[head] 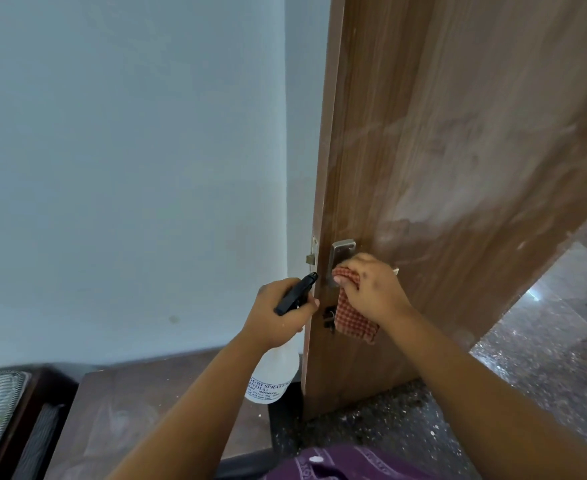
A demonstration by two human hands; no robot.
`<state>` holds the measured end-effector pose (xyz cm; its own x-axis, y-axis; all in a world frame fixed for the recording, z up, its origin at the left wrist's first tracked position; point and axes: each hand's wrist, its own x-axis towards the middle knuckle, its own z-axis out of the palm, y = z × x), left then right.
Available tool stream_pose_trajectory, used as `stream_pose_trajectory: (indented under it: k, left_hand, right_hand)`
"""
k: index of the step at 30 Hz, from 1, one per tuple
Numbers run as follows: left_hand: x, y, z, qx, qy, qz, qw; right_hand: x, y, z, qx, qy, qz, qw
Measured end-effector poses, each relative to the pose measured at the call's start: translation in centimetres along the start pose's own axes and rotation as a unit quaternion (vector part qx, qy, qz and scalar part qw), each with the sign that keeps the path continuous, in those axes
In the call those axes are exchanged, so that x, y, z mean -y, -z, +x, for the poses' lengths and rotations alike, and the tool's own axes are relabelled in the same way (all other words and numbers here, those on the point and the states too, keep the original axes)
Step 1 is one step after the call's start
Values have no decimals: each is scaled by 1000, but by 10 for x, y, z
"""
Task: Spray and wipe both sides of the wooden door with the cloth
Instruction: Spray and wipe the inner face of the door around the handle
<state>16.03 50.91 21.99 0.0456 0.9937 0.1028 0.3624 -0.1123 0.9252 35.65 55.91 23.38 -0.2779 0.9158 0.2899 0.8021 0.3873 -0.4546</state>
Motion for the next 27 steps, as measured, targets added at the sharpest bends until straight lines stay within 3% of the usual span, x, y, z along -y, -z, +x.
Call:
stream_pose_trajectory:
  k: [12,17,23,27]
  left_hand:
    - [-6,-1,-3,0,-7,21,1000]
    - [-12,-7,2,2,-10,15,1000]
    - [-16,-19,8,16,-11,1,1000]
    - [-12,-23,11,24,3,-10,1000]
  right_hand:
    - [5,-2,-9,-2,-33,-13,999]
    - [0,17,-8,44,-59,-46,996]
    - [2,3,-10,0,-14,-39,999]
    - [-7,16,-12,15,-15,-54,998]
